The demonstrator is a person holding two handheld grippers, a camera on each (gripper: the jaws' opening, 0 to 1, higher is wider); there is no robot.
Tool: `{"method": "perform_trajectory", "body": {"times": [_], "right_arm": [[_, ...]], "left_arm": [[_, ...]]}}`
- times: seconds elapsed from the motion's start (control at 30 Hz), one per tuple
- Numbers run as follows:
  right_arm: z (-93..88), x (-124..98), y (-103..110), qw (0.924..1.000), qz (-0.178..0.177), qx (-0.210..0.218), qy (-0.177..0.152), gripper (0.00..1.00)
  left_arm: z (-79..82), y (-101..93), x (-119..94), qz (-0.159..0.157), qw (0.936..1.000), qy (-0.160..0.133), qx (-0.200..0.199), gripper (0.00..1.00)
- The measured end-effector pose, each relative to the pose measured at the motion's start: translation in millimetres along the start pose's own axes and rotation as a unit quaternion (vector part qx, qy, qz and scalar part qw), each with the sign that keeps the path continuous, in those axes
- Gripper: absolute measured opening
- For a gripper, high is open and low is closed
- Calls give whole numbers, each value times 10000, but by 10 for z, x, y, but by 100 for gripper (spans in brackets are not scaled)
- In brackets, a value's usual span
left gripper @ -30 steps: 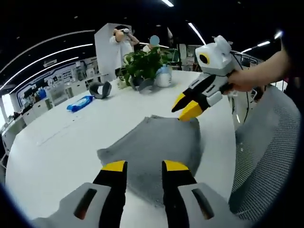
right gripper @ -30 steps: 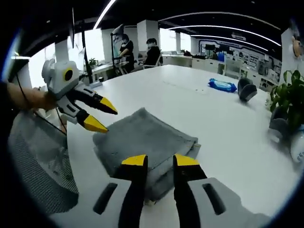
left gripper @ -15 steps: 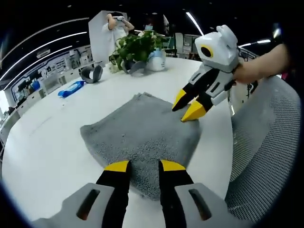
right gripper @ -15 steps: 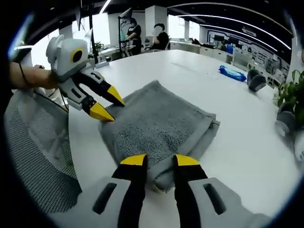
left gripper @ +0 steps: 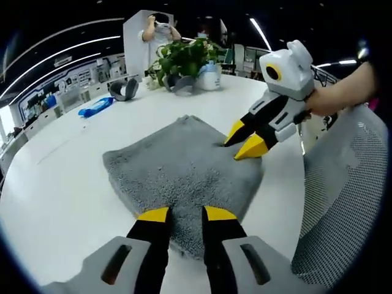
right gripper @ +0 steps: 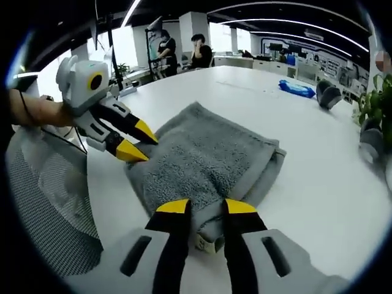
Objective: Fold the towel on the table until its edges align and the towel forms a compact rectangular stack.
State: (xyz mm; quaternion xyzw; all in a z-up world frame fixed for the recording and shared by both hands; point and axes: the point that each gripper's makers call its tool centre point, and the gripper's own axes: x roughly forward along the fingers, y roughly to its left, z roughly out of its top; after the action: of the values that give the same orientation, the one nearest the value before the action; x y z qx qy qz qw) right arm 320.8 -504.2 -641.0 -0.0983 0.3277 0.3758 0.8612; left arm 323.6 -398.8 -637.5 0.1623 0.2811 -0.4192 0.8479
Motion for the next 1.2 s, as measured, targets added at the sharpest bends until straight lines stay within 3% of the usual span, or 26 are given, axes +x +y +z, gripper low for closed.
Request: {"method": "perform_trajectory", "body": {"times": [0.37,0.5,0.77,1.1,1.2], "right_arm": [[206,240,-215,10000,20,-81,-27,19],[316,354,-337,9996,163,-96,223,19],[495,565,-597,9980,115,-204,583,18],[656,735,-842,9991,71,-133,404,18],[660,734,-857,9992,108,-90,361,18]], "left_arm": [[97,355,178,-103,9999,21,35,17],[146,502,258,-276,9994,190,125,17],[280,824,459,-278,9986,387,231,17],[373,1090,600,-275,9988,387,134,17],[380,1106,600,-272,9990,316,-139,17]]}}
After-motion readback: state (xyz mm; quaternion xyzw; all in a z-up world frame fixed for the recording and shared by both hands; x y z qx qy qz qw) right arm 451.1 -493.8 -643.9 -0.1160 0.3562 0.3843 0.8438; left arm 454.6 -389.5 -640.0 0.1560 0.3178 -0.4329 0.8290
